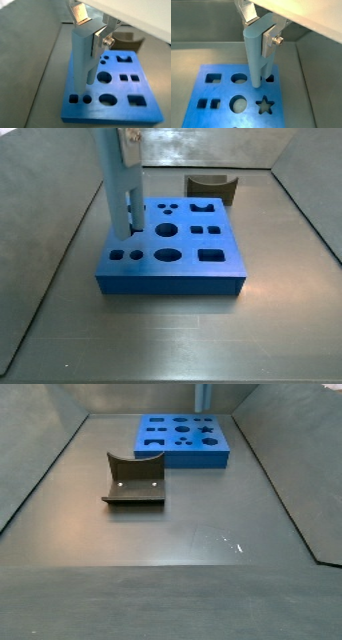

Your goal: Insert the square-circle object.

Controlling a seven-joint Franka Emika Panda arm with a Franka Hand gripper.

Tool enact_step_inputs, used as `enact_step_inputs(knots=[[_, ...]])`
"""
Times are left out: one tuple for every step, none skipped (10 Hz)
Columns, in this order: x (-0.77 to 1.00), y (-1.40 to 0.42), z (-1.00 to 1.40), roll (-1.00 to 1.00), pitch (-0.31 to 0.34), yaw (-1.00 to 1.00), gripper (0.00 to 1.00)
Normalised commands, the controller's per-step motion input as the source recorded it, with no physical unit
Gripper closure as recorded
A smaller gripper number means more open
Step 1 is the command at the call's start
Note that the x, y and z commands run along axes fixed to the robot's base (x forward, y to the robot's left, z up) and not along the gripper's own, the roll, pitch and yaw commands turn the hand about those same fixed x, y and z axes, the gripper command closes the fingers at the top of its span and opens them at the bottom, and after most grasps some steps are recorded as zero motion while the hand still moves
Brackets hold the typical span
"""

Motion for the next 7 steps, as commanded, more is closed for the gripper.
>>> enact_step_inputs(knots=[[0.0, -0.04, -0.43, -0.05, 0.0, -0.99, 1.0], [0.0, -0.03, -0.4, -0.06, -0.001, -1.0, 1.0], [0.0, -0.05, -0.26, -0.05, 0.0, -1.0, 1.0], [0.02, -0.17, 0.0, 0.0, 0.0, -0.98, 1.0], [0.02, -0.22, 0.0, 0.0, 0.0, -0.95, 1.0], [0.03, -0.24, 0.0, 0.0, 0.0, -0.93, 1.0], [0.0, -0.19, -0.21, -0.08, 0.0, -0.85, 1.0]])
